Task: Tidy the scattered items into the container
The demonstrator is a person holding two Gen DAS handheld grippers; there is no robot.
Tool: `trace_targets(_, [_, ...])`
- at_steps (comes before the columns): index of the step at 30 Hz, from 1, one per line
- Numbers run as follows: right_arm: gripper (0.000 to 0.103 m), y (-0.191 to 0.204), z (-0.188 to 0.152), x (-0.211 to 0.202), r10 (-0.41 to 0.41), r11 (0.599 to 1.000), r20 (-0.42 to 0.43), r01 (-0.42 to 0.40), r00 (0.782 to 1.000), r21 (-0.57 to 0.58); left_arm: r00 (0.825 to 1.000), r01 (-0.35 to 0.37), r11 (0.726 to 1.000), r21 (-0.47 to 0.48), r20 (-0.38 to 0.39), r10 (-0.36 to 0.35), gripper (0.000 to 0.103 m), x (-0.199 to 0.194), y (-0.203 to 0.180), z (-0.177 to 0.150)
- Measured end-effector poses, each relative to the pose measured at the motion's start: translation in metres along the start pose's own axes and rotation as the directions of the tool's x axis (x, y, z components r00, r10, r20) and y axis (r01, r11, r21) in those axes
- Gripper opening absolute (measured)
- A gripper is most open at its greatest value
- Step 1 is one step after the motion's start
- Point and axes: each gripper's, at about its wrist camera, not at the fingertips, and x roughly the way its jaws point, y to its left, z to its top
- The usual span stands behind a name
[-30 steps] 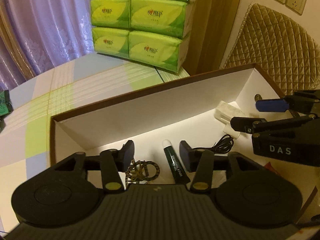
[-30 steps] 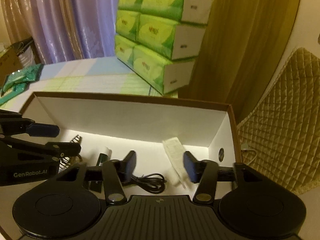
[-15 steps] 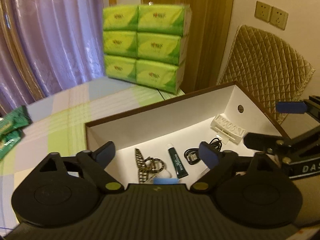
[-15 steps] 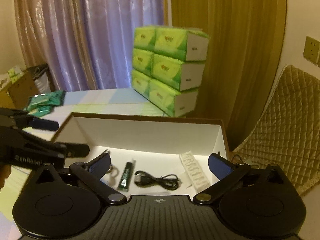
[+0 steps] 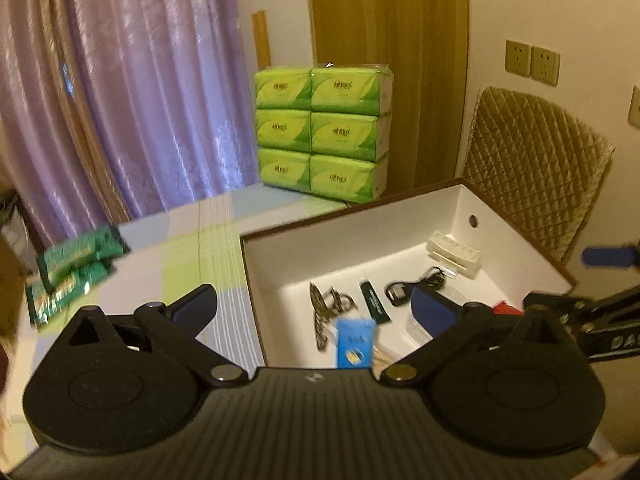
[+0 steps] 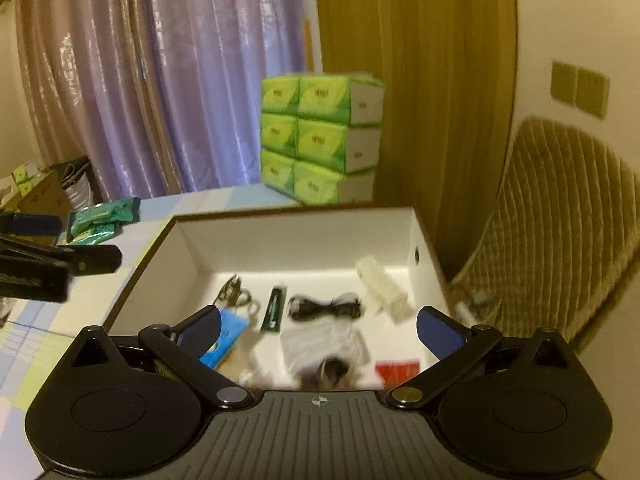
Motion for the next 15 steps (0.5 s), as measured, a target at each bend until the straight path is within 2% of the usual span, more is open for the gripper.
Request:
trace_targets(6, [0.101, 0.006, -0.018, -0.018, -0.003, 1.0, -0.041, 0.003, 0.999, 0.016, 0.999, -0.034, 0.997, -0.067, -0.041, 0.031, 0.102, -0.031, -0.001, -0.021])
trace_targets(15, [0.101, 0.015, -0.04, -0.039, -0.011, 1.0, -0.062, 0.012, 0.998, 0.002, 0.995, -0.024, 0.994, -0.104, -0.102, 0.013, 0.102, -0.061, -0.012, -0.051])
